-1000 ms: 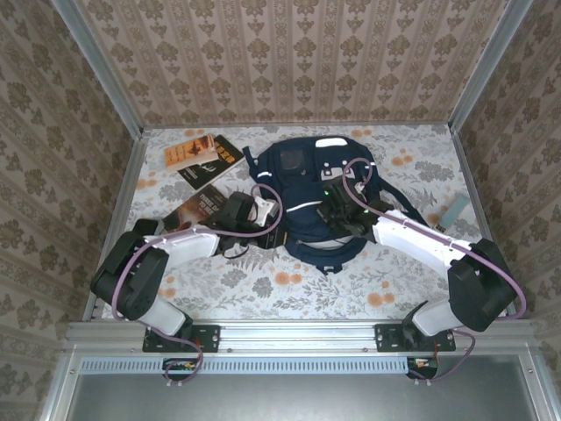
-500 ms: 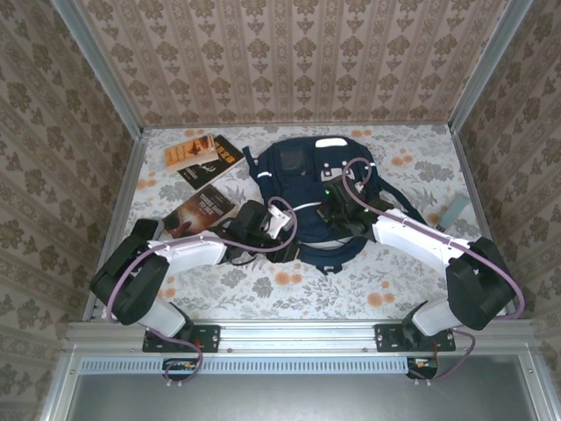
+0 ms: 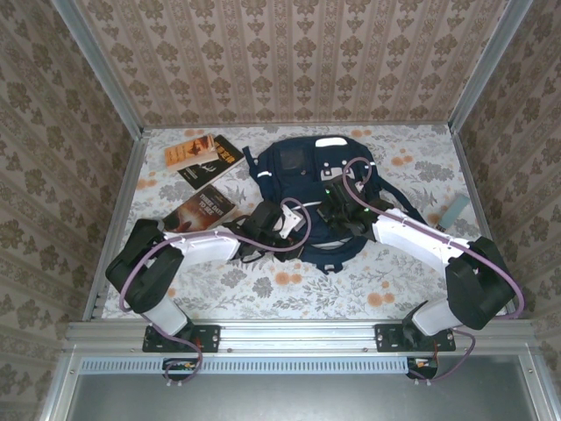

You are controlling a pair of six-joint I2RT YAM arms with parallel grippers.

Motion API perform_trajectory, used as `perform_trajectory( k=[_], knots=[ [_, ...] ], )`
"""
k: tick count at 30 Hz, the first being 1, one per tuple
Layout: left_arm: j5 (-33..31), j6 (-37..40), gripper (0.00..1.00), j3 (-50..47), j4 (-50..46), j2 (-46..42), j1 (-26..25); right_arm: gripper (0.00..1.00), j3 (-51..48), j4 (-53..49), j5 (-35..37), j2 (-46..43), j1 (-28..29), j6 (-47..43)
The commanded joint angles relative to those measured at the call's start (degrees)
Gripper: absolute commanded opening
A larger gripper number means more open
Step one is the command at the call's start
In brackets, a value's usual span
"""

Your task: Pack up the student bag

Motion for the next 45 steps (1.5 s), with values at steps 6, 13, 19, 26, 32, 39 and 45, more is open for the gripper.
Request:
perform_trajectory(
  k=[6, 13, 19, 26, 32, 39, 45],
  knots=[
    [-7.0, 1.9, 0.03, 0.9, -1.8, -0.4, 0.5, 0.0, 0.0, 0.5, 1.1, -1.5, -0.1, -1.8],
    [-9.8, 1.0, 0.0, -2.0, -4.0, -3.9, 5.3, 0.0, -2.3, -1.6, 3.0, -5.5, -2.3, -4.7],
    [-9.4, 0.1, 0.0, -2.3, -5.0, -6.1, 10.8, 0.0, -3.5, -2.2, 2.7, -8.1, -4.3, -8.5],
    [-10.8, -3.0, 0.0, 5.9, -5.8, 0.5, 13.6, 0.0, -3.2, 0.8, -1.2, -7.3, -4.5, -12.5],
    [-9.4, -4.9, 0.2, 15.0, -8.6, 7.5, 16.1, 0.0, -1.9, 1.6, -1.4, -5.3, -5.2, -14.0],
    [-15.3, -10.6, 0.82, 13.5, -14.9, -0.1, 21.2, 0.0, 0.8, 3.8, -2.0, 0.7, -6.4, -17.4],
    [-18.7, -15.5, 0.91, 10.9, -20.1, -3.1, 32.7, 0.37, 3.9, 6.2, -6.2, 5.2, -6.3, -23.2]
  ],
)
